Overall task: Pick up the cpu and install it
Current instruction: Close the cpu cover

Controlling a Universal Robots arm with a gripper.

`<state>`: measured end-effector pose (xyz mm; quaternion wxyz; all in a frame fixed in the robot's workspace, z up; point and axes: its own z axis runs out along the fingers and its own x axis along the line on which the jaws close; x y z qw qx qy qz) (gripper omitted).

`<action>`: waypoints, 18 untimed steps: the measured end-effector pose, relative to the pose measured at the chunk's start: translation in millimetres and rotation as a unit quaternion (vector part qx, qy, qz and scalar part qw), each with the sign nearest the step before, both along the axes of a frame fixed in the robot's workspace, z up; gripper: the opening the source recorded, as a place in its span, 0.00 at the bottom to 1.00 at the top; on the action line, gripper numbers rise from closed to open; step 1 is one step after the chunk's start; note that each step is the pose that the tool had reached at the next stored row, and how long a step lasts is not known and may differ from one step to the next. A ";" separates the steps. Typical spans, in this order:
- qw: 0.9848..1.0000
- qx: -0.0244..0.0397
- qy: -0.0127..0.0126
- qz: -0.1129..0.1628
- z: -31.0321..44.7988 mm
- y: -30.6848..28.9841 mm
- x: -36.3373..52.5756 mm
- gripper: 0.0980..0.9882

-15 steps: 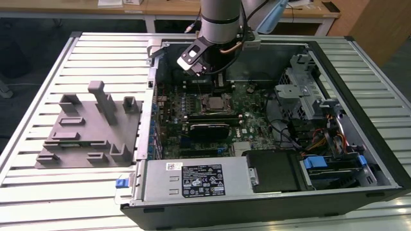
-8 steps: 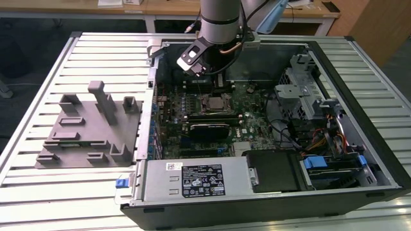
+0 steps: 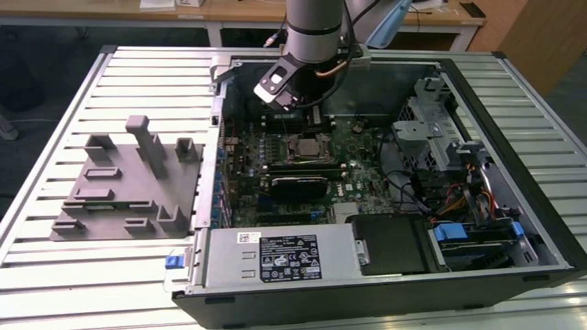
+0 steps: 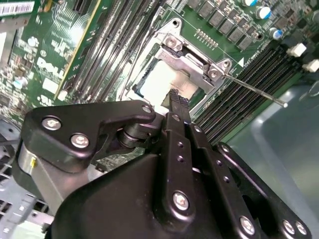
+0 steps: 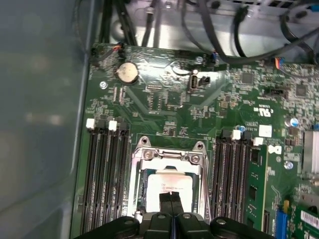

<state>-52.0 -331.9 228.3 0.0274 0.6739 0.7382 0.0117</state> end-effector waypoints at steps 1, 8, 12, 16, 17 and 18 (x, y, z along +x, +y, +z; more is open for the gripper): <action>1.000 0.000 0.000 0.008 0.0 0.0 0.0 0.01; 0.998 -0.001 0.000 0.063 -0.2 0.0 0.0 0.01; 0.996 -0.002 0.000 0.092 -0.2 0.0 0.0 0.01; 0.992 -0.004 0.000 0.122 -0.3 0.0 0.0 0.01; 0.992 -0.004 0.000 0.130 -0.3 0.0 0.0 0.01; 0.991 -0.004 0.000 0.137 -0.3 0.0 0.0 0.01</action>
